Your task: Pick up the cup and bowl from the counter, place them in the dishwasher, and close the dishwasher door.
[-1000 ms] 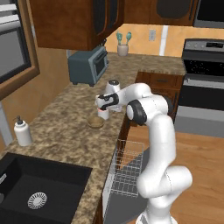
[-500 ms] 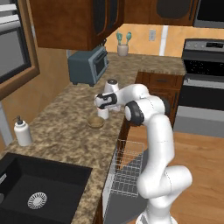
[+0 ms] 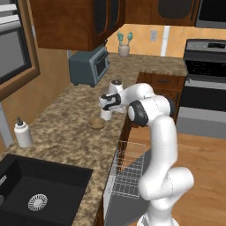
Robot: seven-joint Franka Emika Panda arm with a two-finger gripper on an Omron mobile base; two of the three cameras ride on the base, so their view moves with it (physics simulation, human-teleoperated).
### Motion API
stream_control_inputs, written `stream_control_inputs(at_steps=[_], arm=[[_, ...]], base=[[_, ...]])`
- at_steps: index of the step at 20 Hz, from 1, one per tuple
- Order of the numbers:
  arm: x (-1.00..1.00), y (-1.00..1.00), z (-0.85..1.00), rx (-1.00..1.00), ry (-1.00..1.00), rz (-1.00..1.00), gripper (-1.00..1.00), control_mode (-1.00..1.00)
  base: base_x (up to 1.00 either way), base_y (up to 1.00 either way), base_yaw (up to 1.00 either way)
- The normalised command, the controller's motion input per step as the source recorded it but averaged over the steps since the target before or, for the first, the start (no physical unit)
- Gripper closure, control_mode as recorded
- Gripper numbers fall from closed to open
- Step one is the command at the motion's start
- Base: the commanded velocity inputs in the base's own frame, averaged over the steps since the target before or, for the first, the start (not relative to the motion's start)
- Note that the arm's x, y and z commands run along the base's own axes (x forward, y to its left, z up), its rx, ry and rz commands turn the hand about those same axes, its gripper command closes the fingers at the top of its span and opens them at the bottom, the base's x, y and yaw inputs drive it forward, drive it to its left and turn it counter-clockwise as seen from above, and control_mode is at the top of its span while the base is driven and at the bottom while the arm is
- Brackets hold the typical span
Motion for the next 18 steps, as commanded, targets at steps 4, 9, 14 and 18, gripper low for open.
stream_control_inputs(at_steps=[4,9,14,18], arm=[[-0.83,-0.98,0.0,0.0,-0.2,-0.07,1.0,-1.0],[-0.94,-1.0,0.0,0.02,-0.15,-0.1,1.0,-1.0],[-1.0,-0.9,-0.13,0.08,-0.11,-0.09,1.0,-1.0],[-1.0,-0.26,-0.12,0.09,-0.11,-0.02,1.0,-1.0]], base=[[0.0,0.0,0.0],[0.0,0.0,0.0],[0.0,0.0,0.0],[0.0,0.0,0.0]])
